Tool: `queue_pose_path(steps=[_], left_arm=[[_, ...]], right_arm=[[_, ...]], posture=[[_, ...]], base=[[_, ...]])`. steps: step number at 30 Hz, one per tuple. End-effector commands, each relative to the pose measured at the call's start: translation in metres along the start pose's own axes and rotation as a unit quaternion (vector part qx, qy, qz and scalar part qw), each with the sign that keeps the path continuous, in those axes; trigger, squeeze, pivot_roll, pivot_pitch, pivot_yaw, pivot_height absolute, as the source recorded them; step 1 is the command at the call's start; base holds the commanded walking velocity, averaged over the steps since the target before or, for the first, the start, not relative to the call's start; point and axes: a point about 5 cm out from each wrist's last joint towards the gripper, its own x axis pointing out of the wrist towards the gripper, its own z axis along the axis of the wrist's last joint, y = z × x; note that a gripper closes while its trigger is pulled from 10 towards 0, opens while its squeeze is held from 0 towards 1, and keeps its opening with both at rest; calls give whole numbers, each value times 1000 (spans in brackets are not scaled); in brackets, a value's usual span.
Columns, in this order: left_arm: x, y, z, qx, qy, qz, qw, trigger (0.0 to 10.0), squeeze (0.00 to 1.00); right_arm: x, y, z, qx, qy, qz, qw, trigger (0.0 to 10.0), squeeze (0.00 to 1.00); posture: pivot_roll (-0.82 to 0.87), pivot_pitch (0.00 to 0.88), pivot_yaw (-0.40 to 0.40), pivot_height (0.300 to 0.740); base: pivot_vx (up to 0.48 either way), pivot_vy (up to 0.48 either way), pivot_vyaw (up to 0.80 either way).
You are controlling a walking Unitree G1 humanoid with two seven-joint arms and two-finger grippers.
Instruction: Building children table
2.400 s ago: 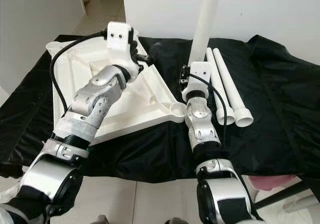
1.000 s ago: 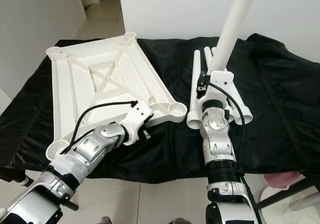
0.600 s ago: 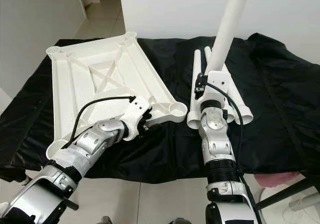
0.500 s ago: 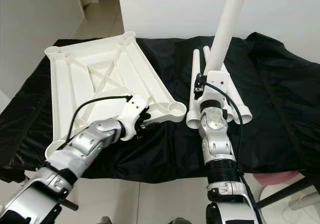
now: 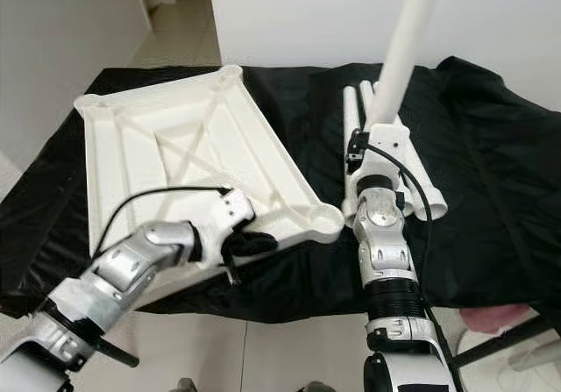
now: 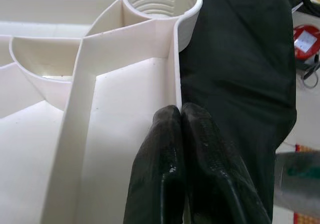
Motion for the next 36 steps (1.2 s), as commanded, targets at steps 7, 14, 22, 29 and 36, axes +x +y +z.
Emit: queue_pose_path(steps=[7,14,22,29,36], left_arm=[[-1,-3,-14,17,42,3,999,10000,0],[-3,8,-10,20,42,27,999,10000,875],[-13,15,-10,43,60,53,996,10000,0],[-24,16,5,58,19,62,996,10000,0],[-30,25,21,39,-35,117,992,10000,0]], right_arm=[[3,4,0,-3,3,12,1000,10000,0],[2,16,0,-4,4,53,999,10000,0],[-11,22,-3,-5,0,94,996,10000,0],[-29,25,-9,-3,-10,128,992,10000,0],[-44,27,-17,3,-11,148,989,10000,0]], posture=[[-51,0,36,740],[-50,0,29,740],[-50,0,23,740],[-49,0,21,740],[-49,0,22,740]], base=[[0,0,0],[0,0,0],[0,0,0],[0,0,0],[0,0,0]])
